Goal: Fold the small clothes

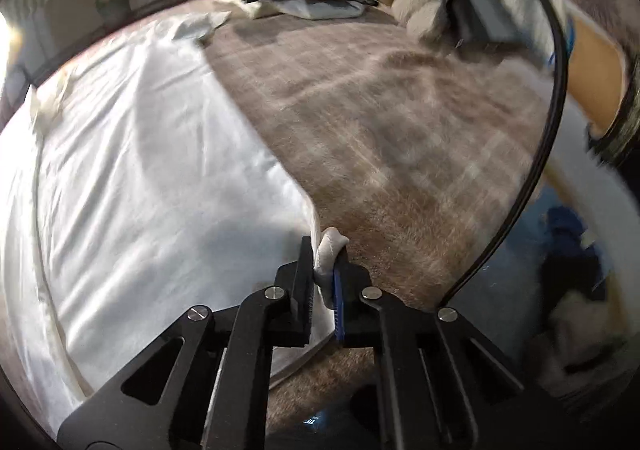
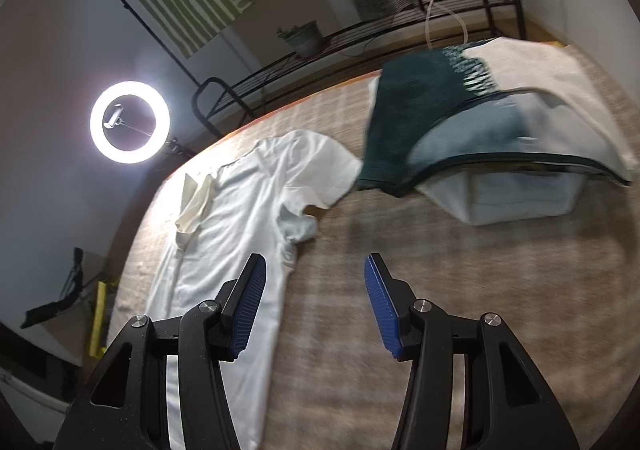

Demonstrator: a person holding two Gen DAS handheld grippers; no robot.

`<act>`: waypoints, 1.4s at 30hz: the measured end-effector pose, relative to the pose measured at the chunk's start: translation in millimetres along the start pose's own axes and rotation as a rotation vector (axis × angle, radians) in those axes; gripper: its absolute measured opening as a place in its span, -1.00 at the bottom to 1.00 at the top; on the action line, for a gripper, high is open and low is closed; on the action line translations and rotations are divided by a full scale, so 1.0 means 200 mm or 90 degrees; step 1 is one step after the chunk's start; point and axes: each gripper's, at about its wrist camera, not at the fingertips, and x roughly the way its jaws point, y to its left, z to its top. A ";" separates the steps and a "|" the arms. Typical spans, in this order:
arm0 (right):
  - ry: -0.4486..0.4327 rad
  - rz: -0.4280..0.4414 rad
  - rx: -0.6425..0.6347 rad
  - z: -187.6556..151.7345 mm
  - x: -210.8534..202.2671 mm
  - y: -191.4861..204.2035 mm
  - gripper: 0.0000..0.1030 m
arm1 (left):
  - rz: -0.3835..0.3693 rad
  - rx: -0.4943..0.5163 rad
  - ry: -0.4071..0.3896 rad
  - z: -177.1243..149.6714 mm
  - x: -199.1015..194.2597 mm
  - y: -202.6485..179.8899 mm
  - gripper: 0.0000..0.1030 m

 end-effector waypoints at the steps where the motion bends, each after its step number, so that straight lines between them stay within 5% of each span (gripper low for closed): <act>1: 0.004 0.008 0.004 0.01 0.03 0.01 -0.02 | -0.004 -0.015 -0.004 0.00 -0.03 0.02 -0.90; 14: 0.029 -0.074 0.073 0.17 0.57 0.00 -0.03 | -0.108 -0.088 -0.079 -0.02 -0.22 0.22 -0.91; 15: 0.026 -0.070 0.070 0.18 0.58 0.01 -0.29 | -0.124 -0.095 -0.083 -0.02 -0.22 0.25 -0.91; 16: 0.033 -0.068 0.067 0.19 0.60 0.02 -0.85 | -0.136 -0.102 -0.085 -0.02 -0.21 0.26 -0.91; 23: 0.055 -0.132 0.000 0.28 0.65 0.15 -0.91 | -0.199 -0.163 -0.051 -0.03 -0.18 0.42 -0.91; 35: 0.052 -0.184 -0.151 0.33 0.59 0.68 -0.91 | -0.158 -0.266 -0.129 -0.25 -0.36 0.60 -0.92; 42: 0.095 -0.212 -0.235 0.25 0.81 1.00 -0.91 | -0.125 -0.311 -0.128 -0.47 -0.43 0.63 -0.92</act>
